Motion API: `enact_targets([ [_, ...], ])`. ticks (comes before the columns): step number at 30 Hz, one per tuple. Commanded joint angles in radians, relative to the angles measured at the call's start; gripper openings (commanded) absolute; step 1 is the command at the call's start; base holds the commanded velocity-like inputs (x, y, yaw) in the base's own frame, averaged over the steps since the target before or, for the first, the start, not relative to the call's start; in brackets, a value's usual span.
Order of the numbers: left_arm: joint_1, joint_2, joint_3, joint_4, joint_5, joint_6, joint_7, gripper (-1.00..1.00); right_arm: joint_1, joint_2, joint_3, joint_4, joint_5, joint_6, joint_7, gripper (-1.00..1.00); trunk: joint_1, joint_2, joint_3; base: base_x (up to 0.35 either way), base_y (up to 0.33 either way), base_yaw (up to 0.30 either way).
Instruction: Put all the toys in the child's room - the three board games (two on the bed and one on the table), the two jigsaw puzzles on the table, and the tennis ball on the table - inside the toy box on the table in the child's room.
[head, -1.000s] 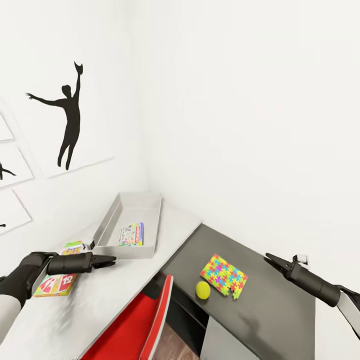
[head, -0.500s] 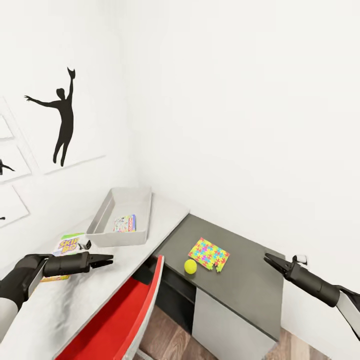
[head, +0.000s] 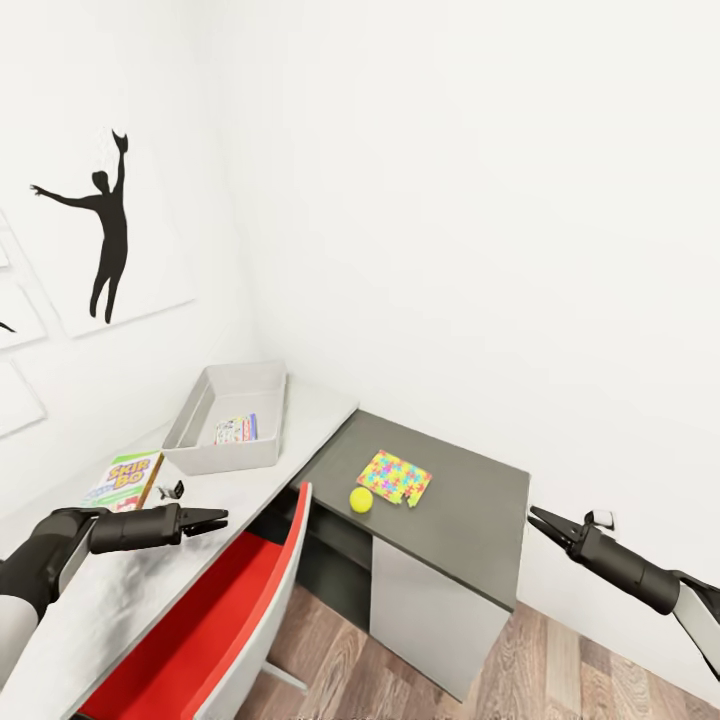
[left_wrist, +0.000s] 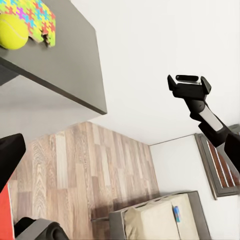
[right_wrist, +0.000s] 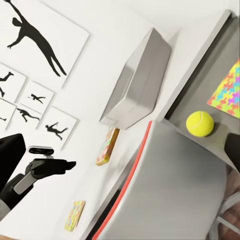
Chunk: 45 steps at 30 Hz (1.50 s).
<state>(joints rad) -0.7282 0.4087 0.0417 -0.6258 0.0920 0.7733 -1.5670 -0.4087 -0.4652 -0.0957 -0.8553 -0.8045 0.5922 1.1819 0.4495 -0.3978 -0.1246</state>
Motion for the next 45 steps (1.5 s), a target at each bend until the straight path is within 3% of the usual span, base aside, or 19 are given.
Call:
enact_targets([
  [1,0.000,0.000,-0.001,-0.001,0.000,0.011,-0.004,1.00,-0.001,0.000,0.000,0.001,-0.005,0.011,0.001,1.00,0.000,-0.002,-0.003,-0.036,0.000,-0.200],
  [20,0.000,-0.001,-0.001,-0.002,0.000,0.011,-0.004,1.00,-0.001,0.000,-0.018,0.001,-0.005,0.015,0.000,1.00,0.000,-0.002,-0.019,-0.007,0.000,-0.239],
  [45,0.000,-0.004,-0.002,-0.002,0.000,0.011,-0.004,1.00,-0.001,-0.001,-0.029,0.020,-0.005,0.016,0.001,1.00,0.000,-0.002,-0.021,-0.050,0.000,-0.277],
])
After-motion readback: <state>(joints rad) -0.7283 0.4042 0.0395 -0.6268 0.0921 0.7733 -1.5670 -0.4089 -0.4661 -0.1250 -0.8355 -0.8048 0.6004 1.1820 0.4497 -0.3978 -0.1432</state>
